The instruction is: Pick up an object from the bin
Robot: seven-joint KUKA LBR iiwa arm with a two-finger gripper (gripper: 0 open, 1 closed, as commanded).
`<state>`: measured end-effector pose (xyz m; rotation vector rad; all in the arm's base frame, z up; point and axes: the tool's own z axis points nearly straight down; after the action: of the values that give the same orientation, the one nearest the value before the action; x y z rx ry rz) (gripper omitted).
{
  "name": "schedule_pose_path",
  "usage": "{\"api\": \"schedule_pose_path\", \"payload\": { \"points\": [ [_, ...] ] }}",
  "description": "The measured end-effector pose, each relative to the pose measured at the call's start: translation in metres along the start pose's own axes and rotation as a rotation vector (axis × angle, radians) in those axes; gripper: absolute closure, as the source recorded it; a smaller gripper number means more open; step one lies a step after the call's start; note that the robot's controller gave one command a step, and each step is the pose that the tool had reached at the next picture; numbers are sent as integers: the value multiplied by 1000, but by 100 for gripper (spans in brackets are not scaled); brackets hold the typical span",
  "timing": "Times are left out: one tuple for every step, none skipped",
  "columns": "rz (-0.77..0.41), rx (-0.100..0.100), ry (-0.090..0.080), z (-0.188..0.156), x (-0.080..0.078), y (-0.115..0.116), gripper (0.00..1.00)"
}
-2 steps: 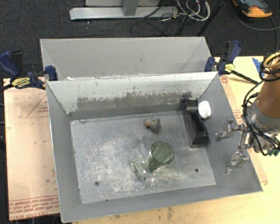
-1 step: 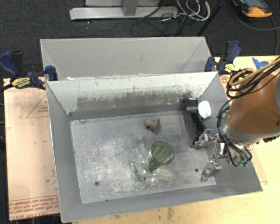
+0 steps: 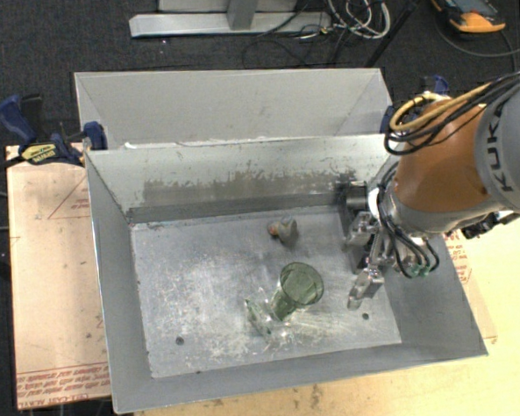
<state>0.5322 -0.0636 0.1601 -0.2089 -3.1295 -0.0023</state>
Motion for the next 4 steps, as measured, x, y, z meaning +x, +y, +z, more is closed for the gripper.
{"api": "schedule_pose_path", "payload": {
  "points": [
    [-78,0,-18,19,-7,22,0],
    [-103,2,0,41,3,53,0],
    [-130,1,-1,77,20,85,100],
    [-130,1,-1,77,20,85,100]
  ]
}}
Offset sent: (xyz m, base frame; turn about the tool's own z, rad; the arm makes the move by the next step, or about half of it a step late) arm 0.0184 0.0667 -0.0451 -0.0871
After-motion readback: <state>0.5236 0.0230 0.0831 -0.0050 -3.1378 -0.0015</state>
